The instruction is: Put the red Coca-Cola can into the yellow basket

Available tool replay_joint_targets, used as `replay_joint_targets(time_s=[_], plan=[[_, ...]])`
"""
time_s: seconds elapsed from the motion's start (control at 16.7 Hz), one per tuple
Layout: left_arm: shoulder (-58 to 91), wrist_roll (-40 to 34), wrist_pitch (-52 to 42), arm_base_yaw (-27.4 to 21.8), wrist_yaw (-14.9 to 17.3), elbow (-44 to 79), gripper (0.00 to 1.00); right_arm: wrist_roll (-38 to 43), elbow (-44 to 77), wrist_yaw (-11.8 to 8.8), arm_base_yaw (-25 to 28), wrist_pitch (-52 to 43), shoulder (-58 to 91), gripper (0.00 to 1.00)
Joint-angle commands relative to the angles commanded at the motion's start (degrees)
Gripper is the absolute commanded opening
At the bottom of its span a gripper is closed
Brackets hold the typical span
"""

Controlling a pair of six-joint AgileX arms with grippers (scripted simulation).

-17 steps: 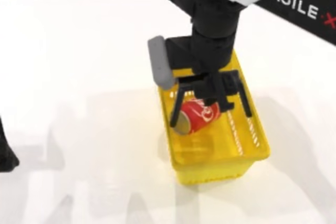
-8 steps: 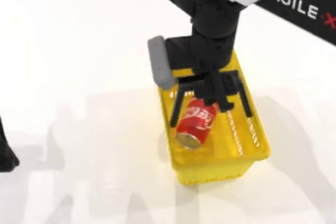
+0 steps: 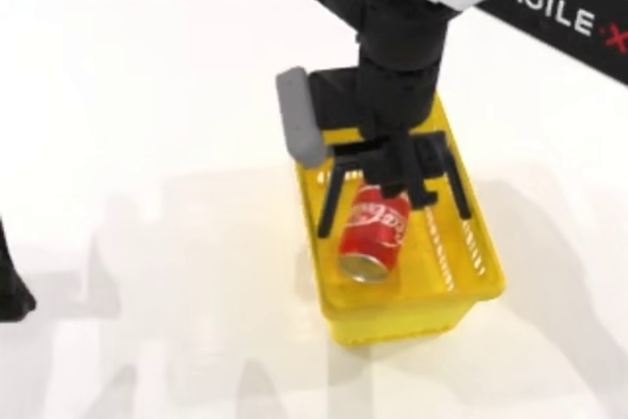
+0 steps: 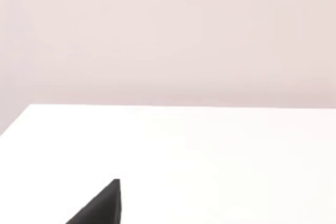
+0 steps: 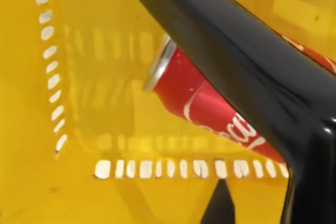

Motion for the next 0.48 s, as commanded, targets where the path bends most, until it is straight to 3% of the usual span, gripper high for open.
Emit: replay_joint_targets(time_s=[0.48], plan=[[0.0,0.0,0.0,0.0,0.0,0.0,1.0,-2.1,10.4,0.0,-1.6,-11.0,-0.6,0.0]])
